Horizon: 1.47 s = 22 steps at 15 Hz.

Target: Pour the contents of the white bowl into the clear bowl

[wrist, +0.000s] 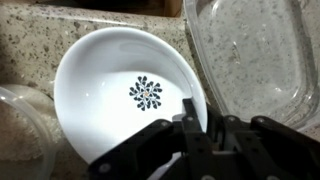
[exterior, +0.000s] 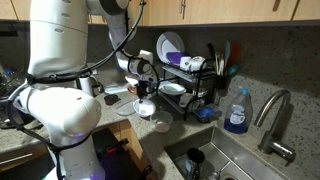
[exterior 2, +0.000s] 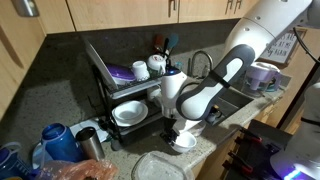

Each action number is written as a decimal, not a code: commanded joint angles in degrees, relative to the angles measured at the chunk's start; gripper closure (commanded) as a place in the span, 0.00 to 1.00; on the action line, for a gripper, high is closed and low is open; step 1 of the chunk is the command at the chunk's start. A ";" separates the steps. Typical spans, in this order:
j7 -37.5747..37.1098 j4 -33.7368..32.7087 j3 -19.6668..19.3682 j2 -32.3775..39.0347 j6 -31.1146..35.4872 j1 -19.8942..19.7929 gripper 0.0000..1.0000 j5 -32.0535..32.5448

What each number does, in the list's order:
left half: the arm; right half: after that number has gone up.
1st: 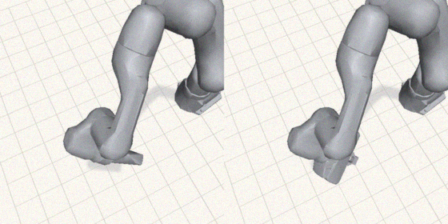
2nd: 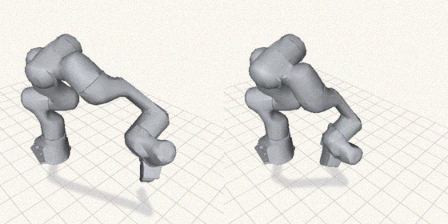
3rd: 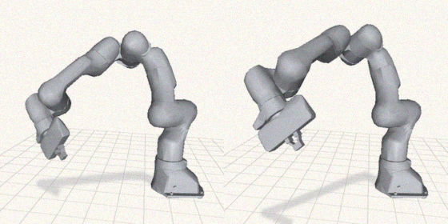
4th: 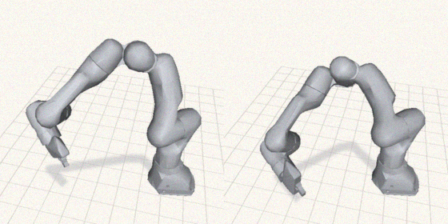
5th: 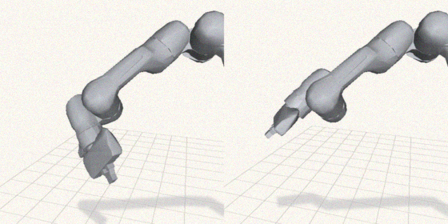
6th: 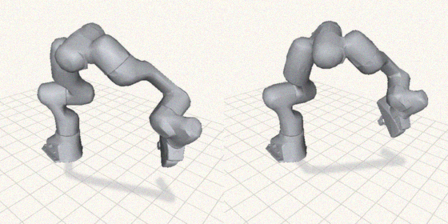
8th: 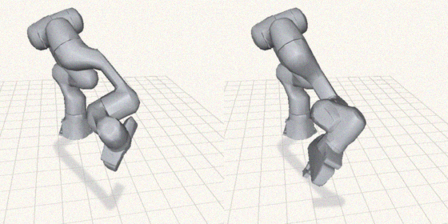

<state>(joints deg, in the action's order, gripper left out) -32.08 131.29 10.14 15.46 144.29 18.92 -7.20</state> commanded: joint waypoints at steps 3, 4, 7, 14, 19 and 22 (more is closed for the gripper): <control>-8.68 0.37 -3.40 1.39 4.53 3.64 0.97 11.00; -9.93 0.25 -3.95 1.67 4.76 4.15 0.97 12.89; -12.34 -0.22 -4.76 2.31 4.50 5.05 0.97 16.85; -13.53 -0.99 -4.64 3.33 4.38 6.00 0.97 20.51; -14.30 -1.88 -4.92 4.61 3.87 7.24 0.97 22.04; -15.42 -2.90 -5.09 5.99 3.48 7.95 0.97 23.02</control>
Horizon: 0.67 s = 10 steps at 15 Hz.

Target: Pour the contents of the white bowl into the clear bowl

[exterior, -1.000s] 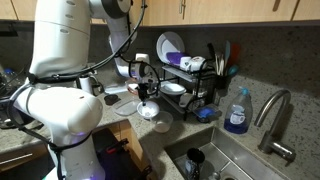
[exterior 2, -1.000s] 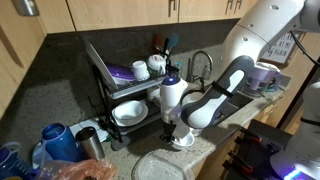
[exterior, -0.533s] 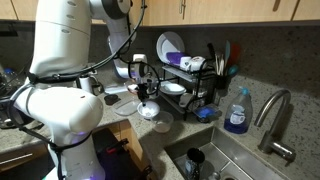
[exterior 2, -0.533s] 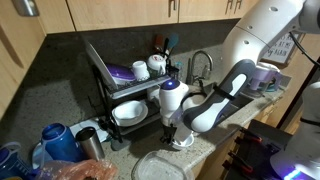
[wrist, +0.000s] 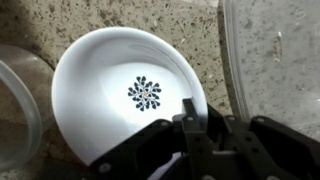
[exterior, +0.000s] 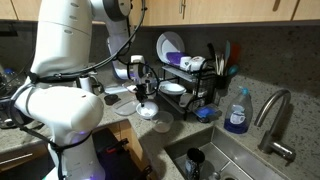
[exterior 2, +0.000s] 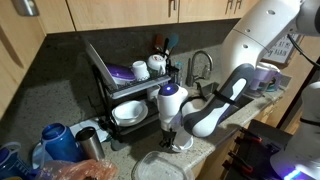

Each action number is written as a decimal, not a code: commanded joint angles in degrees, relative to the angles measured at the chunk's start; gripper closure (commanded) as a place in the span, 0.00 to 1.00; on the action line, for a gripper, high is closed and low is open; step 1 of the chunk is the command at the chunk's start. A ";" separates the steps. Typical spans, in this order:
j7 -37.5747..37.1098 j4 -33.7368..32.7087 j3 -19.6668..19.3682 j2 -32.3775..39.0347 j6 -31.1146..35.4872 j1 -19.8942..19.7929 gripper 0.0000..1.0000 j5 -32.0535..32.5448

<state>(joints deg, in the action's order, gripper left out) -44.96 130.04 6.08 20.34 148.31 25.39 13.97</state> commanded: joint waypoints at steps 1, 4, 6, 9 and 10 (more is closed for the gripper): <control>-3.01 -2.01 -1.17 1.56 -0.67 1.67 0.97 2.36; -3.89 -2.94 -1.62 2.39 -1.04 2.22 0.96 3.16; -4.19 -3.35 -1.88 2.71 -1.09 2.45 0.96 3.46; -4.70 -3.84 -2.37 3.02 -1.21 2.77 0.87 3.62; -4.98 -3.93 -2.47 3.08 -1.21 2.82 0.81 3.68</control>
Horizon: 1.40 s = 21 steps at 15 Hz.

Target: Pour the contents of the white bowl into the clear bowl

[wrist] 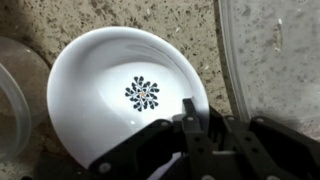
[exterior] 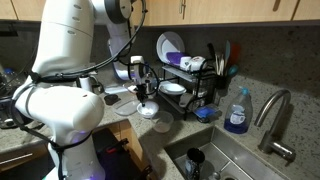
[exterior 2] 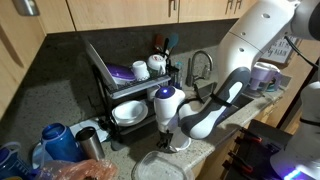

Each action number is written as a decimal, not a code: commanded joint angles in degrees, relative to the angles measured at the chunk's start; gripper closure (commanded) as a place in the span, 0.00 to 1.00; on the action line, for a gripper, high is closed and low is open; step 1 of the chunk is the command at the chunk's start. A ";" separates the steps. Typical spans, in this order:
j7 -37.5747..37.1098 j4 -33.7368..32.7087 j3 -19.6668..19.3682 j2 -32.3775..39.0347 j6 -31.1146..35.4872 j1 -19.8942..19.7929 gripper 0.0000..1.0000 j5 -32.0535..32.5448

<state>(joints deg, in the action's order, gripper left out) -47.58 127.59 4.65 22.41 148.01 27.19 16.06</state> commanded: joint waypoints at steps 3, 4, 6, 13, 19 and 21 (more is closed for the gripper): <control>-2.35 -1.85 -1.25 1.42 -0.90 1.05 0.67 1.36; -2.31 -1.90 -1.34 1.51 -0.87 1.03 0.69 1.29; -2.33 -1.95 -1.61 1.57 -0.72 0.96 0.57 1.11; -0.65 -1.15 -0.53 -1.63 0.40 -1.61 0.08 -3.52; 1.90 0.73 1.87 -6.22 1.52 -5.12 0.00 -11.56; 4.99 1.35 3.76 -7.95 1.21 -7.29 0.00 -16.57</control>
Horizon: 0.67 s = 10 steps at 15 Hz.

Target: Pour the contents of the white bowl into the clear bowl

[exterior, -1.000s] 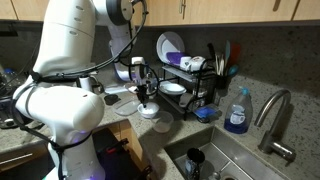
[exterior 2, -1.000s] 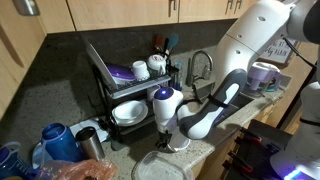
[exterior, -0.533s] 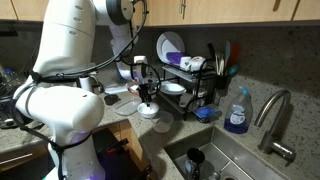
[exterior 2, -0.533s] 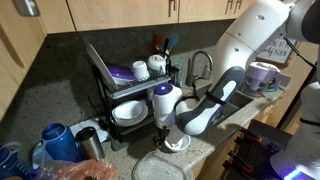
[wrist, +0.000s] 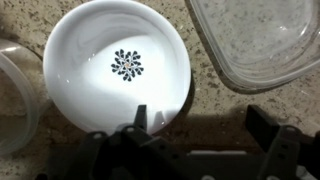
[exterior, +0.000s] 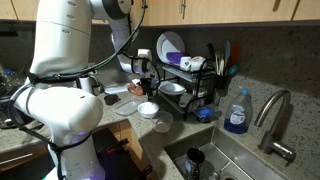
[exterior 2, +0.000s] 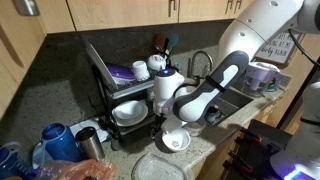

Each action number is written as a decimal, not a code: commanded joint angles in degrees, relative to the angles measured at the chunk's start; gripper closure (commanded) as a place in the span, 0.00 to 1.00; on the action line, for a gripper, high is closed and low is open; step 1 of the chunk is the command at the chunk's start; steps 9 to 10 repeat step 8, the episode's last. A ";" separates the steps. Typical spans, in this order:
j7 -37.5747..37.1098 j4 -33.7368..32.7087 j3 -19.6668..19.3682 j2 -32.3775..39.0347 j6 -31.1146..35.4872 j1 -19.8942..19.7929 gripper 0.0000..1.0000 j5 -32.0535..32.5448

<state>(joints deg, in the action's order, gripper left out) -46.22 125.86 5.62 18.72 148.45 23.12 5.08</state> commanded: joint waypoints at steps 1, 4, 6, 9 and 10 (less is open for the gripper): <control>5.02 3.25 3.55 -4.99 0.53 -4.06 0.00 -8.03; 10.00 4.33 5.48 -7.18 0.11 -6.37 0.00 -15.49; 9.09 2.01 4.46 -4.68 -0.13 -5.41 0.00 -14.32; 10.28 2.66 4.91 -5.66 -0.13 -6.08 0.00 -16.17; 10.28 2.66 4.91 -5.66 -0.13 -6.08 0.00 -16.17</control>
